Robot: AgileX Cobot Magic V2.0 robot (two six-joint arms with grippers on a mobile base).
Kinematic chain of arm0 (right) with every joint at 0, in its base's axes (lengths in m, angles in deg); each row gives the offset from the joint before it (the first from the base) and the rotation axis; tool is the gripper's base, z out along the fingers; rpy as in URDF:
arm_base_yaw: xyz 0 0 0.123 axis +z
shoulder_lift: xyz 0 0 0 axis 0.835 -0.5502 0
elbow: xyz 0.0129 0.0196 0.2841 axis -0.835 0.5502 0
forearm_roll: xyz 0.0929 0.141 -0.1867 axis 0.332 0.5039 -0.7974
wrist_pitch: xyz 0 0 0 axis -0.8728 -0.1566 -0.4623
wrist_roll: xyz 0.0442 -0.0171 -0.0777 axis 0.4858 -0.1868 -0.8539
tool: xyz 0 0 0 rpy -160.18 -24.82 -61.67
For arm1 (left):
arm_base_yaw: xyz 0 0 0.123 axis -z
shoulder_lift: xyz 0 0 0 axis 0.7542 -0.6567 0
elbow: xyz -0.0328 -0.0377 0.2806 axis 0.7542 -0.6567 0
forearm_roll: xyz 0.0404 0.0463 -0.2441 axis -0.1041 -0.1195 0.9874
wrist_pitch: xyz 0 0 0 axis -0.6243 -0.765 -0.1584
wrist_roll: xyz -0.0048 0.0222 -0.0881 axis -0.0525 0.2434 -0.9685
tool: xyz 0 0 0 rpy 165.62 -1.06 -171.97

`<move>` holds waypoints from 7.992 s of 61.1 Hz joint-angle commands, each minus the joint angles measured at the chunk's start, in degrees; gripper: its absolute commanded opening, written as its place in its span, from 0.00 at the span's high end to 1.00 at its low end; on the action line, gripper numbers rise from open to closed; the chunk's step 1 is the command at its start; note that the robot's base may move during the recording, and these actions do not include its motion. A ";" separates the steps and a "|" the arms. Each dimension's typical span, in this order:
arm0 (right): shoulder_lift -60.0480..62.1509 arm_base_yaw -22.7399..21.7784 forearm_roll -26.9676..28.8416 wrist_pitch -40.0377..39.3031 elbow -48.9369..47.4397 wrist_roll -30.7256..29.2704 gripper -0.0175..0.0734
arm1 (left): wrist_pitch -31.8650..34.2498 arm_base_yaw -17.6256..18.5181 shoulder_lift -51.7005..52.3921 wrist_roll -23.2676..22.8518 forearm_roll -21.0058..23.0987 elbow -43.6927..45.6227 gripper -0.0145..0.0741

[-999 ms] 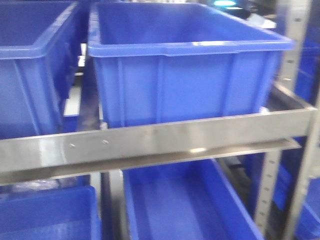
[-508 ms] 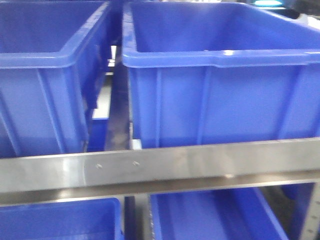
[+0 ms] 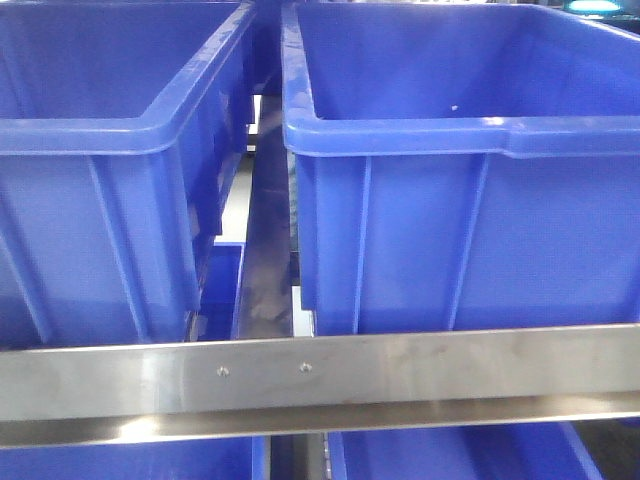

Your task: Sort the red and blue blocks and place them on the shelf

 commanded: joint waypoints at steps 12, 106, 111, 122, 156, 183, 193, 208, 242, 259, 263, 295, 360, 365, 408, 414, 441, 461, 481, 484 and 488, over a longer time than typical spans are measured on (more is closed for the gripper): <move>-0.03 -0.25 -0.76 -5.23 -1.63 -0.16 0.75 | 4.56 -0.12 -0.32 -0.53 -0.56 1.61 0.70; -0.03 -0.25 -0.76 -5.23 -1.63 -0.16 0.75 | 4.56 -0.12 -0.32 -0.53 -0.56 1.61 0.70; -0.03 -0.25 -0.76 -5.23 -1.63 -0.16 0.75 | 4.56 -0.12 -0.32 -0.53 -0.56 1.61 0.70; -0.03 -0.25 -0.76 -5.23 -1.63 -0.16 0.75 | 4.56 -0.12 -0.32 -0.53 -0.56 1.61 0.70; -0.03 -0.25 -0.76 -5.23 -1.63 -0.16 0.75 | 4.56 -0.12 -0.32 -0.53 -0.56 1.61 0.70; -0.02 -0.25 -0.76 -5.35 -1.63 -0.16 0.75 | 4.93 -0.12 -0.32 -0.53 0.34 1.61 0.70; -0.02 -0.25 -0.76 -5.80 -1.63 -0.16 0.75 | 5.01 -0.12 -0.32 -0.53 1.33 1.73 0.70; -0.02 -0.25 -0.76 -5.96 -1.63 -0.16 0.75 | 5.01 -0.12 -0.32 -0.53 2.76 3.95 0.70; -0.30 0.07 -3.35 -6.61 -4.36 -0.21 0.75 | 5.41 -0.12 -0.32 -0.53 3.69 9.84 0.70; -4.56 0.90 -5.20 -6.99 -8.45 -0.21 0.75 | 6.55 -0.12 -2.38 -0.53 3.69 12.09 0.70; -6.22 1.45 -5.20 -7.25 -9.60 -0.21 0.75 | 6.93 -0.12 -4.05 -0.53 3.69 12.79 0.70; -22.77 3.06 -5.20 -13.51 -18.87 -0.21 0.75 | 13.56 -0.12 -23.49 -0.53 2.44 22.44 0.70; -35.32 3.06 -5.20 -16.57 -24.45 -0.21 0.74 | 19.59 -0.12 -41.93 -0.53 1.18 28.68 0.65; -35.32 3.06 -5.20 -16.44 -24.45 -0.21 0.67 | 19.59 -0.12 -41.93 -0.53 1.18 28.68 0.53; -35.32 3.06 -5.20 -16.05 -24.45 -0.21 0.19 | 18.22 -0.12 -41.93 -0.53 1.29 28.68 0.27; -35.32 3.06 -5.20 -16.05 -24.45 -0.21 0.19 | 18.22 -0.12 -41.93 -0.53 2.00 28.68 0.34; -35.32 3.06 -5.07 -15.31 -24.45 -0.15 0.75 | 15.19 -0.12 -41.83 -0.53 5.51 28.68 0.70; -34.07 3.06 -5.12 -10.96 -24.36 -0.15 0.76 | 11.77 -0.12 -36.83 -0.53 5.19 28.57 0.70; -23.39 3.06 -5.72 -9.54 -20.10 -0.20 0.76 | 11.77 -0.12 -28.02 -0.53 5.14 20.96 0.70; -21.37 3.06 -5.77 -9.54 -18.58 -0.20 0.76 | 11.77 -0.12 -26.40 -0.53 5.14 19.59 0.70; -18.05 3.06 -5.87 -9.54 -15.87 -0.20 0.76 | 11.77 -0.12 -23.39 -0.53 5.05 17.64 0.70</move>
